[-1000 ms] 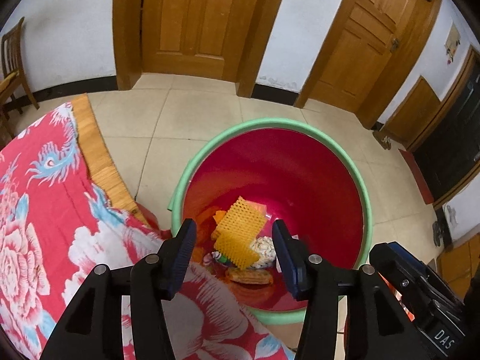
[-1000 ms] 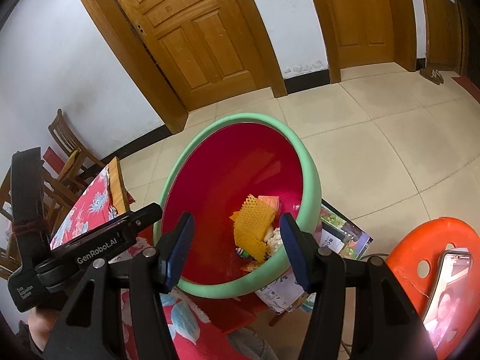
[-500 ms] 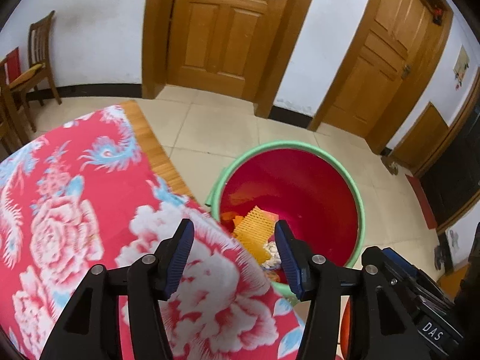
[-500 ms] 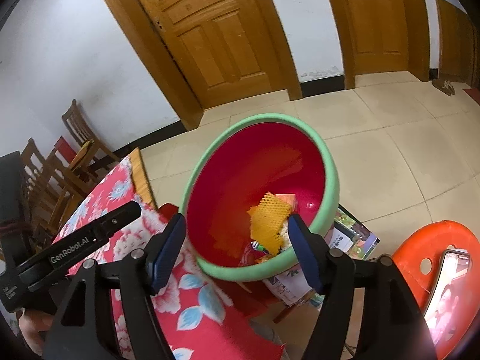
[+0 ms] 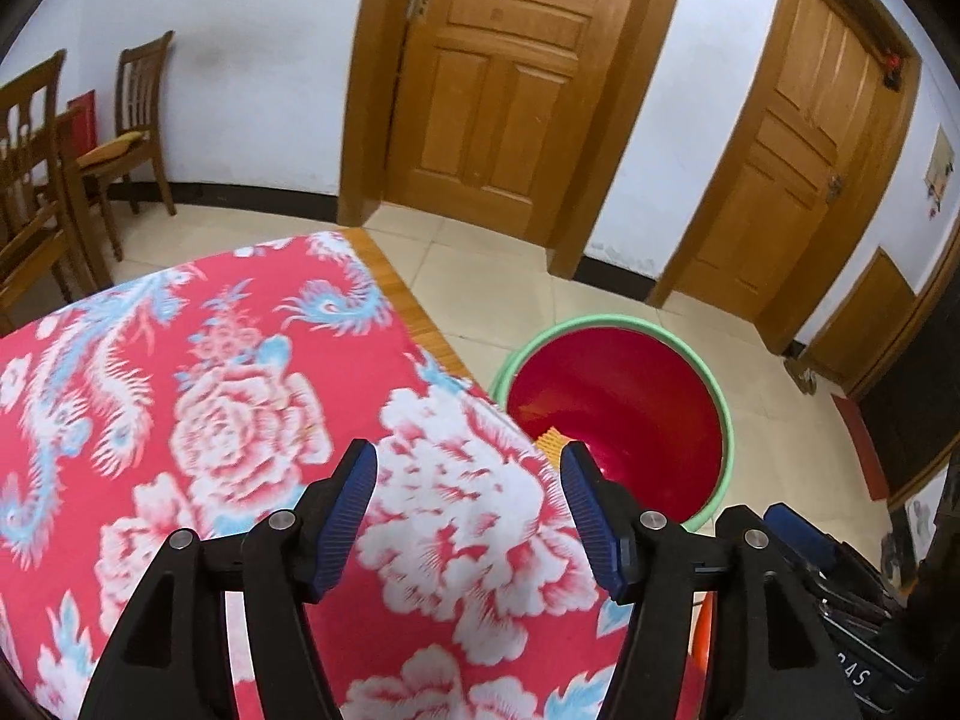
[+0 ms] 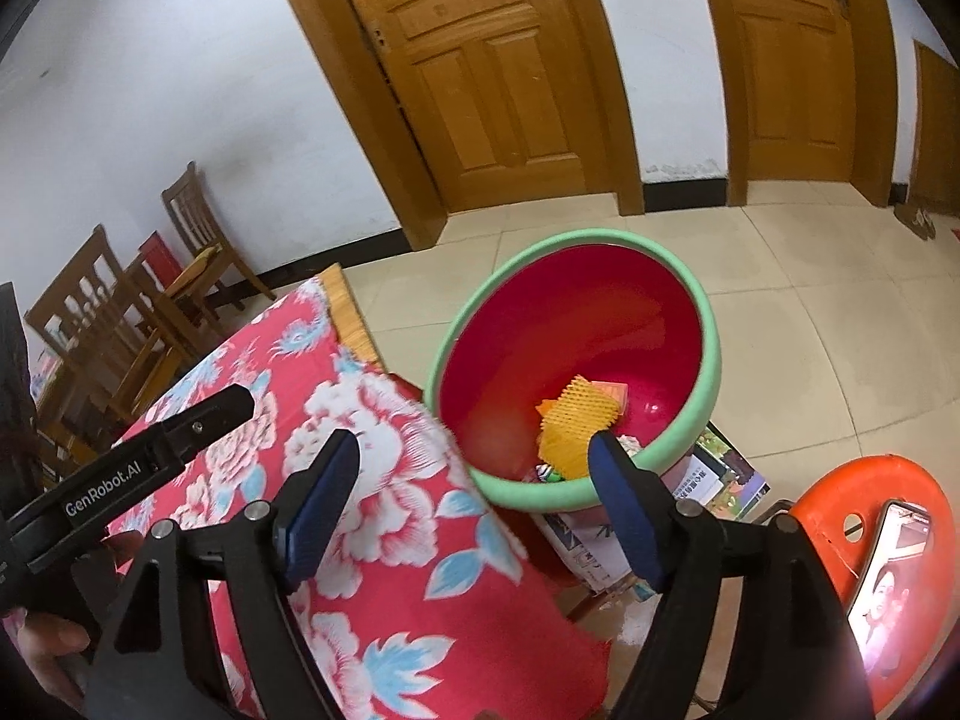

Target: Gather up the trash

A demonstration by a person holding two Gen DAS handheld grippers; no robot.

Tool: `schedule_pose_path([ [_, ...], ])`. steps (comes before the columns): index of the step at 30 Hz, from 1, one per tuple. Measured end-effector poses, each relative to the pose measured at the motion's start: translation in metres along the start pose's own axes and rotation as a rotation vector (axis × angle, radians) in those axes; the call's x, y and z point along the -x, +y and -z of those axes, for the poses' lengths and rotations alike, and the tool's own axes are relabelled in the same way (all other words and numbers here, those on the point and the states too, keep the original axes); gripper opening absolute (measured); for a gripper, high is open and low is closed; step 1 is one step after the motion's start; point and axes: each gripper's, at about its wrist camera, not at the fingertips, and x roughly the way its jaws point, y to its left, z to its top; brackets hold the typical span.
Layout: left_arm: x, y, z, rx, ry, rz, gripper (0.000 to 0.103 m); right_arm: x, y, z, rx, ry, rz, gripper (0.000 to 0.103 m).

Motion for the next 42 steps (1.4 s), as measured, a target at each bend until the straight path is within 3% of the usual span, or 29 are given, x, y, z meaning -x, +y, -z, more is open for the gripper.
schedule_pose_path([
  [4,0.02,0.009,0.006,0.008,-0.026,-0.024,0.069,0.01,0.014,0.008,0.037,-0.003,-0.017,0.081],
  [20,0.065,0.035,0.043,0.064,-0.069,-0.114,0.07,0.031,0.046,0.043,0.144,0.006,-0.015,0.085],
  [42,0.067,0.037,0.06,0.062,-0.083,-0.197,0.07,0.031,0.054,0.056,0.169,0.009,-0.02,0.085],
])
